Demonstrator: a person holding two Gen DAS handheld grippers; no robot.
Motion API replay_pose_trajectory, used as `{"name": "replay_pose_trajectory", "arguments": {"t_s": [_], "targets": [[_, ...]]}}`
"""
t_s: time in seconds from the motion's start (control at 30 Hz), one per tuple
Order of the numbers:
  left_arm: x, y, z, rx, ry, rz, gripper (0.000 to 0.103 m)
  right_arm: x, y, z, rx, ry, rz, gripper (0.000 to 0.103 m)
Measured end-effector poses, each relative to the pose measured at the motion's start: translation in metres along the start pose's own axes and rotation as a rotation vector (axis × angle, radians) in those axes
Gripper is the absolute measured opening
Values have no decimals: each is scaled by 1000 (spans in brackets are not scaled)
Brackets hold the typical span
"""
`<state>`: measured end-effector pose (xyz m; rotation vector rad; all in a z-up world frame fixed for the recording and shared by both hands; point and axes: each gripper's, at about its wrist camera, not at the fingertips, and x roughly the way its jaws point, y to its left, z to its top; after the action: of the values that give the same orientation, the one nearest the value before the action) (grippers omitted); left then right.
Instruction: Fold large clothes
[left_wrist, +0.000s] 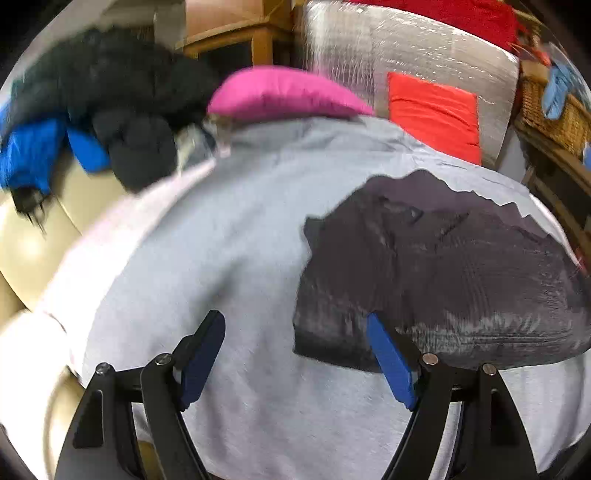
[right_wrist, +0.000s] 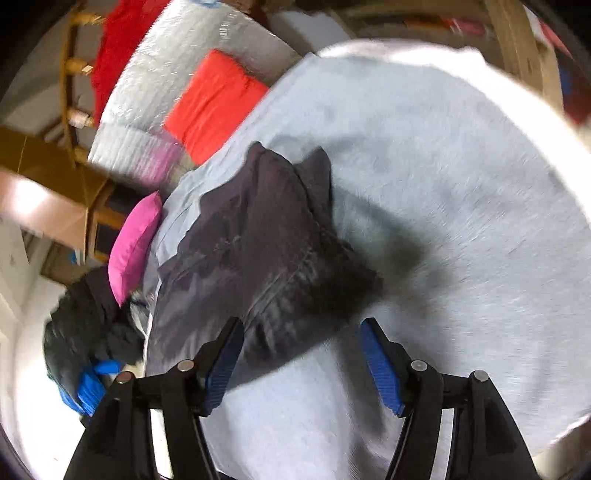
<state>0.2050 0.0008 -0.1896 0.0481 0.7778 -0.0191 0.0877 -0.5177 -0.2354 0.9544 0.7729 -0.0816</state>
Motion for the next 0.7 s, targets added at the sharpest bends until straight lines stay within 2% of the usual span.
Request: {"name": "replay_pose_trajectory", "arguments": {"t_s": [0.1, 0.23, 0.4, 0.7], "targets": [[-6, -9, 1, 40, -43, 6, 80, -23, 14, -1, -71, -81, 46, 68], [-3, -15, 3, 72, -55, 8, 80, -17, 37, 1, -137, -114, 65, 63], [5, -23, 4, 84, -48, 7, 80, 25, 59, 3, -188, -96, 12, 61], [22, -31, 2, 102, -19, 17, 80, 68, 47, 7, -191, -5, -53, 61]]}}
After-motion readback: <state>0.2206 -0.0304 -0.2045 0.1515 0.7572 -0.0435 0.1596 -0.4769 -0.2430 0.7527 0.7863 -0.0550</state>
